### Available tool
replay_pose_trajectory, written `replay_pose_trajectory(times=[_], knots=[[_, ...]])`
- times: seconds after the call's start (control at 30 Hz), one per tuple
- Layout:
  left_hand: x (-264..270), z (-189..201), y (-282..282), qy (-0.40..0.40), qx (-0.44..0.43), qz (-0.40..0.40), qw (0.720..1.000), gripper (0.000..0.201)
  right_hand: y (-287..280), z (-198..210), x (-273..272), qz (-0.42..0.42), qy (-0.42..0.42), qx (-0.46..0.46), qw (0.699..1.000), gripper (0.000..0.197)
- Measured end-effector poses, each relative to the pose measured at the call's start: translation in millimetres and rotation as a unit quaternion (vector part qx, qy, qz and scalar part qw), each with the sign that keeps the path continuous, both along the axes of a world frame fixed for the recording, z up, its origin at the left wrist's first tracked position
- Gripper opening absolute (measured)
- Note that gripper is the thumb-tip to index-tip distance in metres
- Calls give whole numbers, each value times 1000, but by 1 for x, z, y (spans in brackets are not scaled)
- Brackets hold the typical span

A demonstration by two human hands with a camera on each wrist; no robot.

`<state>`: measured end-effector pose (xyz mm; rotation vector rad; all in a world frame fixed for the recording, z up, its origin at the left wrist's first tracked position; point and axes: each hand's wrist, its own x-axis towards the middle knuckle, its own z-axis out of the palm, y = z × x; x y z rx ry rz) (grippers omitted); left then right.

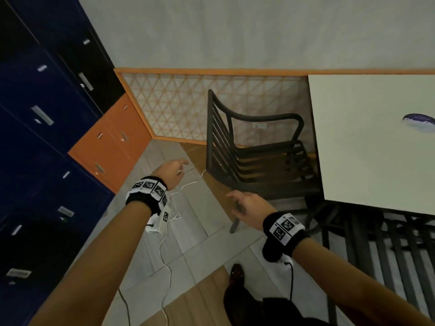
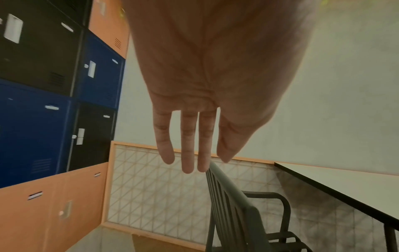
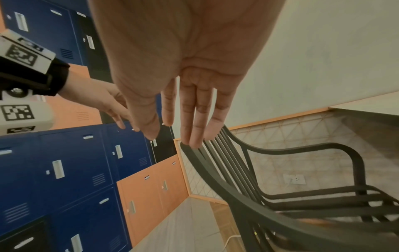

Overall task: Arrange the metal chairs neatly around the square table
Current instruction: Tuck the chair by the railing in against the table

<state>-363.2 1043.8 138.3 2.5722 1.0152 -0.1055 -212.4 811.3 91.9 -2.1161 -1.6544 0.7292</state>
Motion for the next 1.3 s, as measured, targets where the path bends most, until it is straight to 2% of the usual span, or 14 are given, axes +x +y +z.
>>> replay_pose_trajectory(times=[0.23,0.43,0.53,0.63,0.73,0.9,1.0,1.13,1.23,1.3], knots=[[84,-10,111,31,10,-75,997,47,127,11,32,-73,12,-8,997,61],[160,-31,188,53,64,-156,984,64,191,-2,37,-118,27,-41,992,79],[199,-50,231,51,99,-214,971,77,214,-14,34,-149,29,-76,985,89],[243,-63,272,72,151,-274,947,81,237,-25,36,-227,46,-111,966,96],[283,-77,313,104,177,-338,918,75,255,-33,31,-310,73,-132,939,87],[334,-111,357,187,157,-423,872,53,267,-42,21,-399,90,-185,894,62],[349,-116,364,193,147,-447,861,34,274,-37,21,-401,86,-203,889,53],[357,-114,373,180,173,-458,853,44,289,-37,28,-381,93,-217,894,52],[366,-120,393,182,129,-470,854,40,307,-44,35,-374,109,-203,898,48],[372,-116,401,169,135,-465,858,42,321,-47,40,-362,124,-203,901,42]])
